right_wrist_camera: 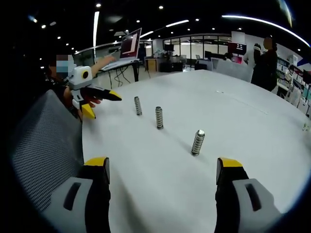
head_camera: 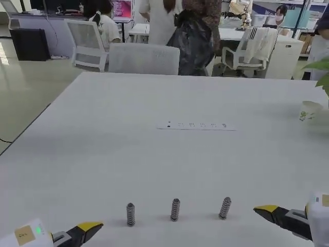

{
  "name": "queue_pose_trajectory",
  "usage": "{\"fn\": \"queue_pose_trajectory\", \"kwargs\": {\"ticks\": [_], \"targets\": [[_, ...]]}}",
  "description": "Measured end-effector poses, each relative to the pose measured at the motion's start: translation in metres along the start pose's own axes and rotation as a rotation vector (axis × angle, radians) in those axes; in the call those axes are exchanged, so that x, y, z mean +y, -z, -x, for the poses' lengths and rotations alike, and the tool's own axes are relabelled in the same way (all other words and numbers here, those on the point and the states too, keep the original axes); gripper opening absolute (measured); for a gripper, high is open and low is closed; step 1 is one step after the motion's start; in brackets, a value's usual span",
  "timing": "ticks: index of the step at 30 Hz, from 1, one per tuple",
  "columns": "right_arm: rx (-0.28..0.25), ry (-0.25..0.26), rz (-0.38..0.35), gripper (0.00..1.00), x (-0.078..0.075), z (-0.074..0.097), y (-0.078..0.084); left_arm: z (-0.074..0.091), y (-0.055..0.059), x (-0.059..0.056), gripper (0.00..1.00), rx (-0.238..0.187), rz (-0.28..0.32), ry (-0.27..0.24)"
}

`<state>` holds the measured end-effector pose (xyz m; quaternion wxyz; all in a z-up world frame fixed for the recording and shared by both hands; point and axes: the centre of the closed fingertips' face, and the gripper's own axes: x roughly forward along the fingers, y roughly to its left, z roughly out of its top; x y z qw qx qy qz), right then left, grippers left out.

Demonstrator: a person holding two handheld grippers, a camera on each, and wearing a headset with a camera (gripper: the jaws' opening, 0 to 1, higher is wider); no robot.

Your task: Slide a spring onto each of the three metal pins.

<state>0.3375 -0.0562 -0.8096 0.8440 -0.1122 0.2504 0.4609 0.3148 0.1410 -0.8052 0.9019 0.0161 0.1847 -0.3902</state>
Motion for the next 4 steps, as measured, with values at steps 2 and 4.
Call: {"fn": "queue_pose_trajectory", "kwargs": {"ticks": [2, 4], "targets": [[-0.003, 0.002, 0.002, 0.91, -0.0003, 0.0005, -0.0009, -0.0003, -0.0004, -0.0008, 0.7, 0.001, -0.003, 0.003], [-0.003, 0.006, 0.004, 0.91, -0.001, 0.001, -0.0013, -0.001, -0.0002, -0.0016, 0.7, 0.002, -0.004, 0.006]]}}
